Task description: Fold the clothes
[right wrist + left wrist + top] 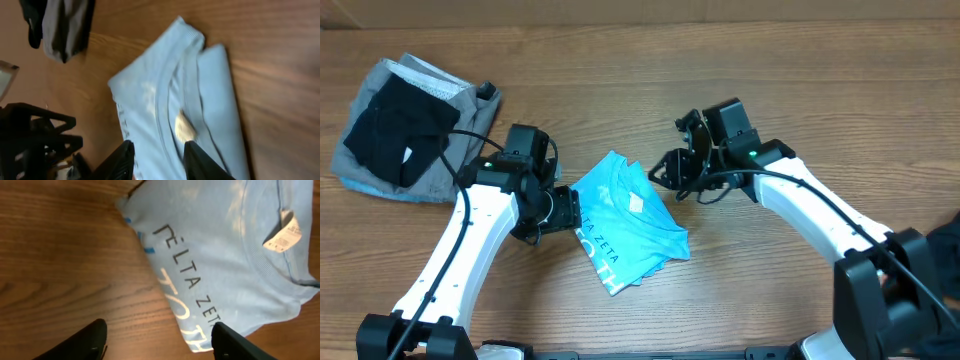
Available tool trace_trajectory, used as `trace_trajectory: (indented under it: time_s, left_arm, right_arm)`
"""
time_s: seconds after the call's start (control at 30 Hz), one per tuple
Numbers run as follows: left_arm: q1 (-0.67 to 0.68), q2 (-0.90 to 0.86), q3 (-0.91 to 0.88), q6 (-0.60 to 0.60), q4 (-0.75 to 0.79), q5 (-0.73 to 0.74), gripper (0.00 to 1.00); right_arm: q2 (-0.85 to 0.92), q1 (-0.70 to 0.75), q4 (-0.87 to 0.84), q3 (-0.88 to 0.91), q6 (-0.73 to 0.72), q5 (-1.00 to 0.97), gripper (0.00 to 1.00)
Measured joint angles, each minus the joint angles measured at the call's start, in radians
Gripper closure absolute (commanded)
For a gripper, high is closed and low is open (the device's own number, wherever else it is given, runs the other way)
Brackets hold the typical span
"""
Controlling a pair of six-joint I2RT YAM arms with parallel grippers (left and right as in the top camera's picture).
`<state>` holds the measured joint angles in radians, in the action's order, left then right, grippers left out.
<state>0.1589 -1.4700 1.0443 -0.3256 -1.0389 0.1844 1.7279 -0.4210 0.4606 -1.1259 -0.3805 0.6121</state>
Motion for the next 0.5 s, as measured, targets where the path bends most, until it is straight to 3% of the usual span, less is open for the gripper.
trace_trajectory:
  time_s: [0.07, 0.4, 0.5]
  left_arm:
    - [0.0, 0.0, 0.0, 0.001, 0.025, -0.003, 0.43]
    - [-0.033, -0.075, 0.0, 0.032, 0.124, -0.09, 0.45]
    - [-0.065, -0.145, 0.0, 0.066, 0.168, -0.092, 0.52]
  right_arm:
    - [0.039, -0.023, -0.041, 0.0, 0.0, 0.001, 0.64]
    - [0.166, -0.137, -0.034, 0.0, 0.016, 0.027, 0.64]
    - [0.166, -0.18, 0.004, 0.0, 0.021, 0.027, 0.72]
